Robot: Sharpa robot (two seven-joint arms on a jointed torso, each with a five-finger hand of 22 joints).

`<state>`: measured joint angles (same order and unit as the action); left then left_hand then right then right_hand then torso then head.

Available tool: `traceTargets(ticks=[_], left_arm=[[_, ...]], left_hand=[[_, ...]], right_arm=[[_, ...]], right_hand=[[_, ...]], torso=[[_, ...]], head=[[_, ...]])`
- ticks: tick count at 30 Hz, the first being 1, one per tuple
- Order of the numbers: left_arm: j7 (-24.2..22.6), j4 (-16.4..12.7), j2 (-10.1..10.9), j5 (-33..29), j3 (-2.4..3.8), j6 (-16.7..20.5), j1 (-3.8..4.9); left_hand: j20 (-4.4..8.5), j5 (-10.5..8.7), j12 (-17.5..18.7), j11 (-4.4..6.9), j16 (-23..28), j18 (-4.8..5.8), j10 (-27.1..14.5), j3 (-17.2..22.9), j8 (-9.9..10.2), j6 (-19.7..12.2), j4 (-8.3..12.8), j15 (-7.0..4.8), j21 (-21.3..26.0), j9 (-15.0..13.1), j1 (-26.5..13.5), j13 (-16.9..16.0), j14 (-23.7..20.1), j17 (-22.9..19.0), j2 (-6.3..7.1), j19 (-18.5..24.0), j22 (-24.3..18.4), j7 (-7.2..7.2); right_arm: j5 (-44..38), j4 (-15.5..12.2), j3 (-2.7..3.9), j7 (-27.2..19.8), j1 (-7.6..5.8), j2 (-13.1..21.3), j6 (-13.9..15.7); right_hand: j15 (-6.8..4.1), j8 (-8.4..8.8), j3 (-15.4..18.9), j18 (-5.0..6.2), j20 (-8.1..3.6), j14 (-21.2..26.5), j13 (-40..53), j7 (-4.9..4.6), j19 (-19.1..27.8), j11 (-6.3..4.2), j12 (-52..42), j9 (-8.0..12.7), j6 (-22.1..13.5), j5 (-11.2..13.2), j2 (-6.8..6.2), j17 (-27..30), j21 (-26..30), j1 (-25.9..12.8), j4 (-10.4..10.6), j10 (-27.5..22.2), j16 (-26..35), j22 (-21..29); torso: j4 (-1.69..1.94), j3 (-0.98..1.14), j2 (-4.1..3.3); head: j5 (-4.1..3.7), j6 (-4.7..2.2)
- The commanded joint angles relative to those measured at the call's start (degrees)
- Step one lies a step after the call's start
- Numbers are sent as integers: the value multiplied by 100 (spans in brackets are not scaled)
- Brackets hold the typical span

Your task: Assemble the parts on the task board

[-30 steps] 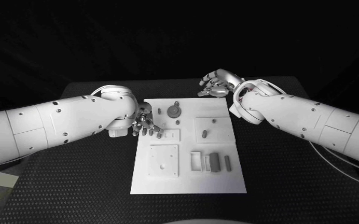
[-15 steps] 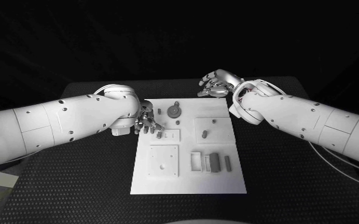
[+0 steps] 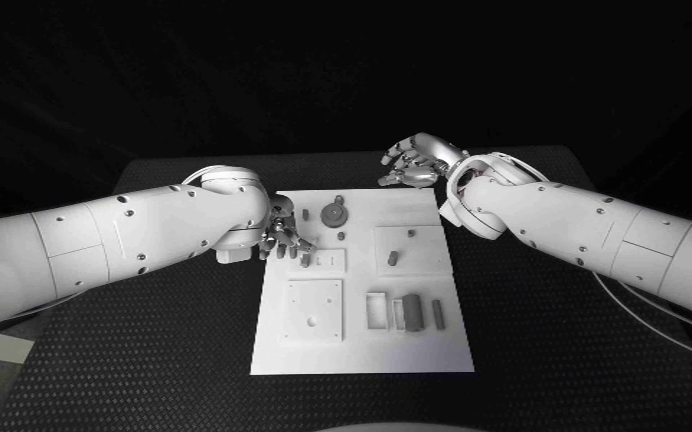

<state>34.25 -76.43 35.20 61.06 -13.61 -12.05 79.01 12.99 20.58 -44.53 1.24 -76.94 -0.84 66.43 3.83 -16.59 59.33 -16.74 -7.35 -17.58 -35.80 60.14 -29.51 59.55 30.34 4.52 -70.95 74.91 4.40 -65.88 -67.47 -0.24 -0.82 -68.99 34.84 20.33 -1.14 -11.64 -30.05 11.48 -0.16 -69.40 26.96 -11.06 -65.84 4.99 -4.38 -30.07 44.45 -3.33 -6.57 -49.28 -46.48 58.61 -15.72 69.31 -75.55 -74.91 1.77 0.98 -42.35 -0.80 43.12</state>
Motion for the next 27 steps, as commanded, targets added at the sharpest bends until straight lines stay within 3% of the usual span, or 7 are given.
traceTargets(ticks=[1, 18, 27], left_arm=[[-56, 20, -23, 22, 2, -41, -25], [-135, 174, -127, 83, 4, -30, -209], [-224, 190, -123, -31, 5, 41, -236]], left_hand=[[1, -39, -11, 23, -7, -26, -27, 10, 3, -18, 2, -12, 17, -8, 20, -6, -10, -8, 9, -8, 113, 37], [2, -62, -28, 24, -23, -29, -25, -26, 6, -28, 10, -14, 9, -35, 141, -21, -5, -9, -2, -21, 121, 36], [6, -64, -48, 36, -47, -28, -8, -128, -4, -10, 16, -23, -7, -85, 378, -41, 14, -14, -186, -39, 125, 29]], right_arm=[[-8, -10, 2, -40, 2, -4, 7], [-8, -28, 2, -40, 2, -24, 5], [-8, -18, 2, -35, 2, -26, -5]], right_hand=[[-5, -14, 11, 352, -35, 33, 6, -46, -2, 24, 29, 8, -1, -10, 0, 7, 33, -72, 24, -15, -30, -98], [-6, -17, 9, 352, -35, 33, 7, -46, -2, 24, 29, 10, -1, -9, 2, 8, 35, -78, 26, -15, -30, -98], [-5, -18, 10, 352, -34, 33, 7, -47, -2, 24, 29, 12, -3, -9, 3, 9, 35, -86, 29, -15, -30, -98]], torso=[[4, 2, 1], [4, 0, 3], [12, -7, 5]], head=[[-12, 11], [-78, 15], [-59, 26]])
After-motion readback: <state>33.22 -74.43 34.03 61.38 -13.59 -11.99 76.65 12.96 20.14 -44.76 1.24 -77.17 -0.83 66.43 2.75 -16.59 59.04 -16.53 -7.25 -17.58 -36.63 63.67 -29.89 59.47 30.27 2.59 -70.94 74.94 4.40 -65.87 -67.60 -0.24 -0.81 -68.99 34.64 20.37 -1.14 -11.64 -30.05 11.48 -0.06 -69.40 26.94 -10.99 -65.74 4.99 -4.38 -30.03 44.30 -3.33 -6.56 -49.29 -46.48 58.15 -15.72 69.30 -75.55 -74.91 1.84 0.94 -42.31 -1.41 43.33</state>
